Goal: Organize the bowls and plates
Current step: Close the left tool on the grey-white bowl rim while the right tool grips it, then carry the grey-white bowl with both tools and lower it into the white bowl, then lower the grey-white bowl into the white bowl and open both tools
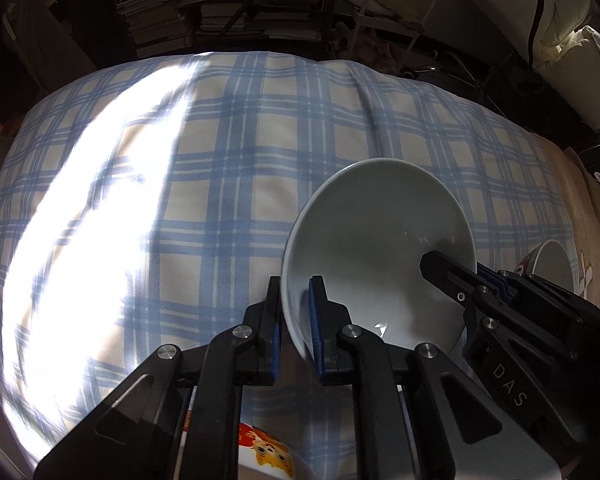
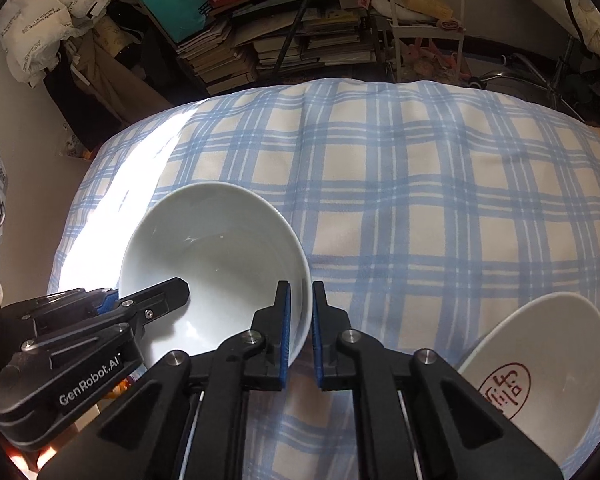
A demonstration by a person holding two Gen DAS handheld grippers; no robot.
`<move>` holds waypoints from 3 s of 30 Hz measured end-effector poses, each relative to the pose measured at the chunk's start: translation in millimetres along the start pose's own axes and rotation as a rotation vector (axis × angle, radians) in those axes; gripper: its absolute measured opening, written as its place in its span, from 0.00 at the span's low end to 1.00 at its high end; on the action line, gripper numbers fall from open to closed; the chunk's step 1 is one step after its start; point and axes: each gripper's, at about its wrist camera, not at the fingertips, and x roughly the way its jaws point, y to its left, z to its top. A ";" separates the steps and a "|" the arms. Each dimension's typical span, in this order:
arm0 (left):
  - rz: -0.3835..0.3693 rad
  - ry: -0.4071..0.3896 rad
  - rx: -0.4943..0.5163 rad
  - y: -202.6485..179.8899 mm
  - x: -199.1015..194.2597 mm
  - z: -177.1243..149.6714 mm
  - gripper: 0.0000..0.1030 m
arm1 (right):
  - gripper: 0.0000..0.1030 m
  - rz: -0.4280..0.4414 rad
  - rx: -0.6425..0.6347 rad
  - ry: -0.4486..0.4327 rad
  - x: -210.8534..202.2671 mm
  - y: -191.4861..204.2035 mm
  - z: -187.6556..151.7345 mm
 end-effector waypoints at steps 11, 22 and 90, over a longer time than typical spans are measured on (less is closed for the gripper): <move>0.006 -0.054 0.028 -3.3 -51.9 -17.3 0.12 | 0.11 0.027 -0.008 -0.061 -47.0 16.2 -16.1; 0.032 -0.096 0.011 14.9 -98.4 -62.7 0.12 | 0.11 0.072 -0.050 -0.080 -83.9 50.3 -48.8; 0.074 -0.057 -0.078 80.5 -68.4 -135.1 0.19 | 0.11 0.015 -0.219 -0.007 -41.4 134.9 -101.2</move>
